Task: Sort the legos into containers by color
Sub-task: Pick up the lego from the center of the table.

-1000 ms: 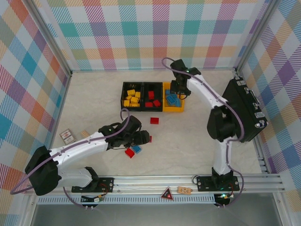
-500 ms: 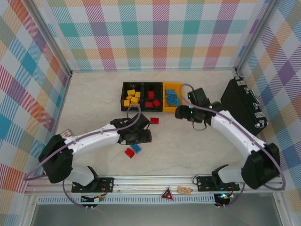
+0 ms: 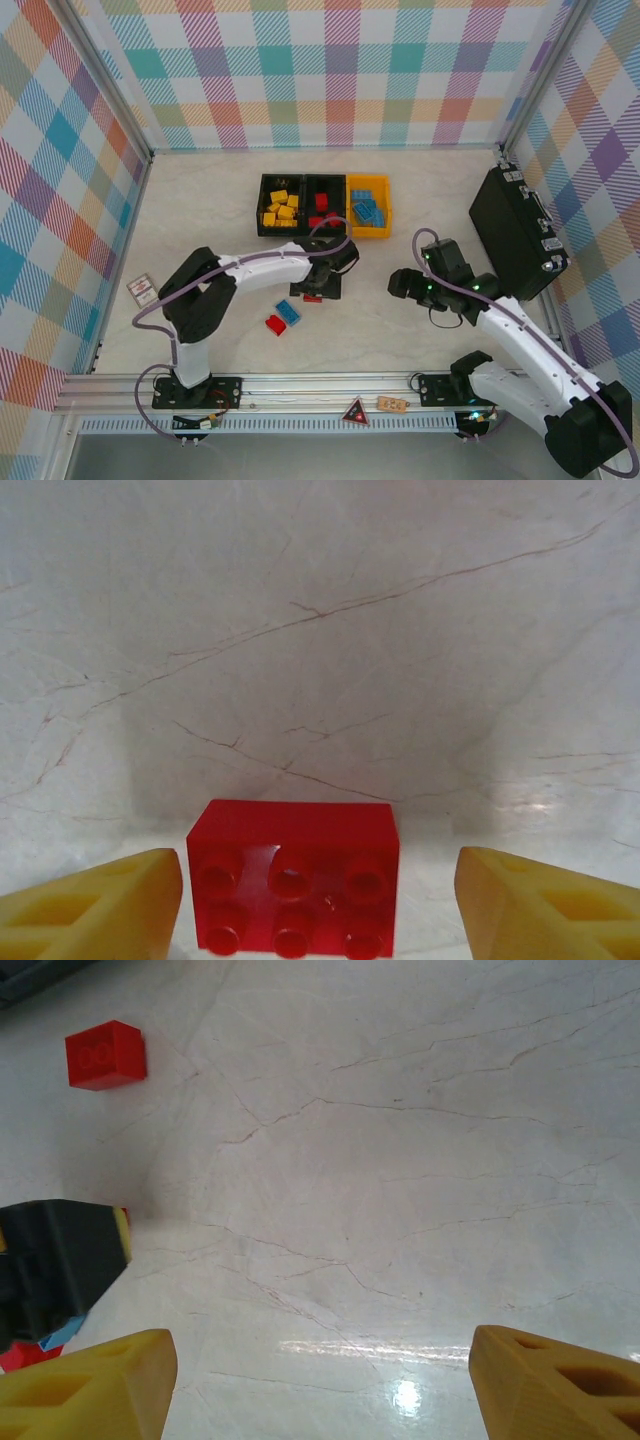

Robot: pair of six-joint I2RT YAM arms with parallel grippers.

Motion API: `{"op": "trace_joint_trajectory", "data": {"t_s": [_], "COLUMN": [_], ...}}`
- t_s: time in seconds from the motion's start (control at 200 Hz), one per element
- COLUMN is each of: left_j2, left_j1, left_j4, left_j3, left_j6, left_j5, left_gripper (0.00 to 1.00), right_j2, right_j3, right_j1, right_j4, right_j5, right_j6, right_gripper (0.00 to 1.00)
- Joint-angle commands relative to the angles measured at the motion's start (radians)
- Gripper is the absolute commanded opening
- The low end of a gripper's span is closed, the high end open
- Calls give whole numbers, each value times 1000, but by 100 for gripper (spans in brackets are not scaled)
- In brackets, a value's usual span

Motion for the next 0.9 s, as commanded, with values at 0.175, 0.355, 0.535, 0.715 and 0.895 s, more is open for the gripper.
{"op": "trace_joint_trajectory", "data": {"t_s": [0.175,0.355,0.535,0.715,0.895], "left_j2": [45,-4,-60,-52,-1], "left_j1": [-11,-10,24,88,146], "left_j4": [-4,-10,-20,-63,-100], "left_j3": [20,18,56,184,333], "left_j6": [9,22,61,122,173], "left_j5": [11,2,24,27,25], "left_gripper": [41,28,25,25,25], "right_j2": [15,21,24,4,-7], "right_j3": [17,15,-7,-39,-52], "right_j1": [0,0,0,11,57], "right_j4": [8,21,59,151,239], "right_j5": [-30,-56,-110,-201,-235], "right_j6": [19,31,46,59,79], "right_gripper": [77,77,76,76,75]}}
